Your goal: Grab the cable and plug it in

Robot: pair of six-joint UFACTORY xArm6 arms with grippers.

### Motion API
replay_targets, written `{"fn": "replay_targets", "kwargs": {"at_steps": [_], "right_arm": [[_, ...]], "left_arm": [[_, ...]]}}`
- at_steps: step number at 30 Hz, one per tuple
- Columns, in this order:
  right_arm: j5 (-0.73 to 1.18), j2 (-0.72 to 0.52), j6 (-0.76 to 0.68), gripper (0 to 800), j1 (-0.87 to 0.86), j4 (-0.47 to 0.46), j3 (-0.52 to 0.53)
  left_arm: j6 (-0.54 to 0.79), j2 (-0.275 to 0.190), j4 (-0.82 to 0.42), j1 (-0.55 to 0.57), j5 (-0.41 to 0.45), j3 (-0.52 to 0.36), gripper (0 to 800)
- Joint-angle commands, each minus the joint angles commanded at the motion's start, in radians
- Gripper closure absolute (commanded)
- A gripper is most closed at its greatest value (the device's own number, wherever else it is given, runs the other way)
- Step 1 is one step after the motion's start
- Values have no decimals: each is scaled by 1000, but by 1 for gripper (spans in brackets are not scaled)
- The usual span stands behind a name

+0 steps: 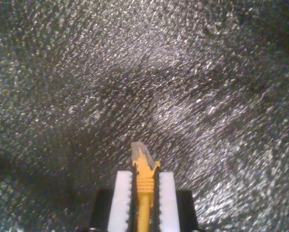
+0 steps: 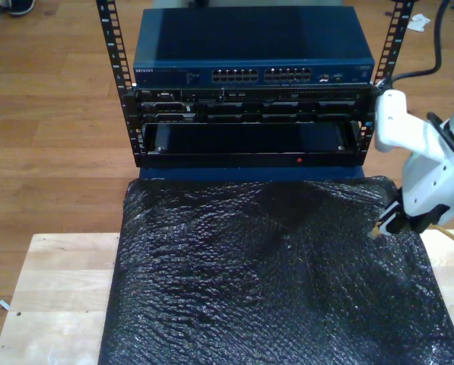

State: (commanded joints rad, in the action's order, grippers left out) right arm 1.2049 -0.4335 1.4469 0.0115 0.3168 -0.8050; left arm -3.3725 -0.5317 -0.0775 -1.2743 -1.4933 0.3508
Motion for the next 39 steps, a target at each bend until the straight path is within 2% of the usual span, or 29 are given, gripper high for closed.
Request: {"fn": "replay_targets", "kwargs": {"at_steps": [4,12,19,25,29,32,34,39], "right_arm": [[-32,21,-2,799,40,-21,-2],[-152,25,-2,799,71,-61,-2],[-238,51,-8,799,175,-107,5],[-338,51,-11,799,244,-175,63],[-351,49,-25,799,252,-180,87],[-414,43,-28,799,252,-184,109],[-456,43,-28,799,252,-184,118],[-520,41,-31,799,262,-201,133]], "left_arm": [[9,-2,-20,0,26,-57,0],[52,-18,-21,-40,75,-68,0],[166,-18,-20,-164,204,-115,0],[221,-29,38,-187,287,-155,0],[236,-14,54,-187,376,-216,0],[241,23,55,-187,440,-239,0],[244,41,54,-187,450,-247,0],[272,44,55,-187,450,-245,0]]}}
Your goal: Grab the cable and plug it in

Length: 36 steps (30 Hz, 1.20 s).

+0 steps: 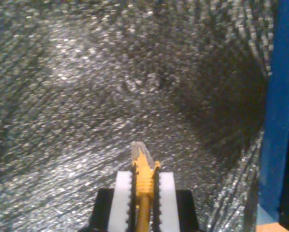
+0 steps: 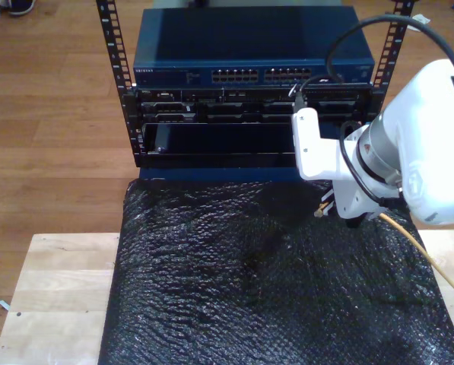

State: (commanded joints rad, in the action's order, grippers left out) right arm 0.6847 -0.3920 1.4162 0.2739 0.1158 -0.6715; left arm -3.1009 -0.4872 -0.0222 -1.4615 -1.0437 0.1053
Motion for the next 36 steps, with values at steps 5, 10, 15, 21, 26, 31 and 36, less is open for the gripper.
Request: {"fn": "replay_targets", "kwargs": {"at_steps": [5,10,15,21,26,31,36], "right_arm": [[-135,2,-49,798,31,-37,46],[-270,2,-66,798,32,-97,101],[-427,11,-63,799,31,-112,140],[-566,37,-64,799,31,-163,144],[-710,120,-61,799,31,-164,133],[-786,247,-57,799,15,-176,63],[-839,287,-57,798,-3,-207,2]], "left_arm": [[2,0,0,0,0,0,0],[2,2,0,0,0,0,0],[2,2,0,0,0,0,0],[2,2,0,0,0,0,0],[2,2,0,0,0,0,0],[2,2,0,0,0,0,0],[2,2,0,0,0,0,0]]}}
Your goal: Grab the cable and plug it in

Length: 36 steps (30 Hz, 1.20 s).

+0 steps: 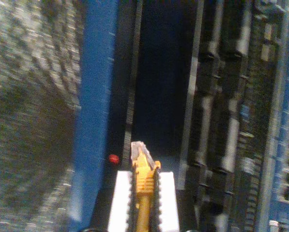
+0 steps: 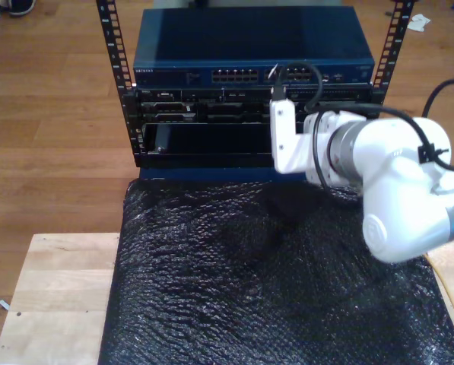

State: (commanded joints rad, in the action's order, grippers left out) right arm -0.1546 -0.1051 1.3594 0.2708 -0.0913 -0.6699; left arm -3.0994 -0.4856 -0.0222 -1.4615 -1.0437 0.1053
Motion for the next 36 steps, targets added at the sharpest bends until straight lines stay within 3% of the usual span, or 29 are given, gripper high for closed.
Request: {"fn": "replay_targets", "kwargs": {"at_steps": [12,18,24,36], "right_arm": [[-290,86,34,798,2,2,12],[-402,0,115,798,38,3,149],[-414,-91,239,799,41,5,196],[-414,-110,244,800,46,2,224]], "left_arm": [[0,0,0,0,0,0,0],[0,0,0,0,0,2,0],[0,0,0,0,0,2,0],[0,0,0,0,0,2,0]]}}
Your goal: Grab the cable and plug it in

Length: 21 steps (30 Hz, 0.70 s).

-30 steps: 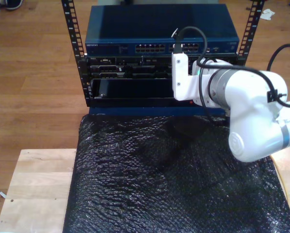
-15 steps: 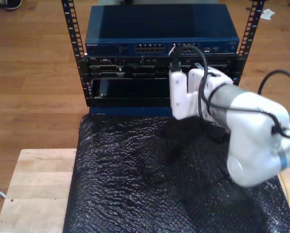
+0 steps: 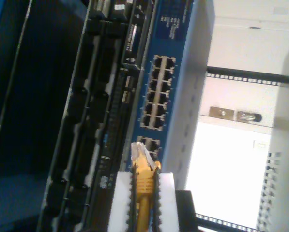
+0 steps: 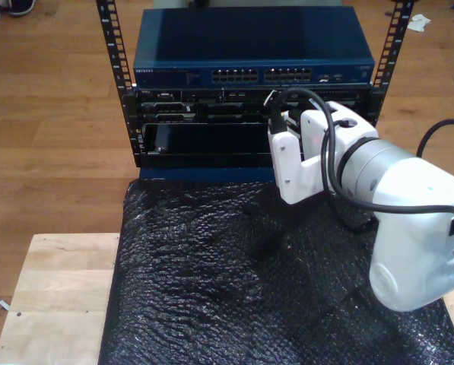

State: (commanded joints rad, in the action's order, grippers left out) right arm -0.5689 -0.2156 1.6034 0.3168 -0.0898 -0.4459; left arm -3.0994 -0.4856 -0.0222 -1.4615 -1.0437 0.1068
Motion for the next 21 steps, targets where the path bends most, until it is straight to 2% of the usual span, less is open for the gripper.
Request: {"fn": "replay_targets", "kwargs": {"at_steps": [11,21], "right_arm": [[3,17,-2,800,5,0,-38],[-9,95,20,800,2,-11,-83]], "left_arm": [[0,0,0,0,0,0,0],[0,0,0,0,0,0,0]]}}
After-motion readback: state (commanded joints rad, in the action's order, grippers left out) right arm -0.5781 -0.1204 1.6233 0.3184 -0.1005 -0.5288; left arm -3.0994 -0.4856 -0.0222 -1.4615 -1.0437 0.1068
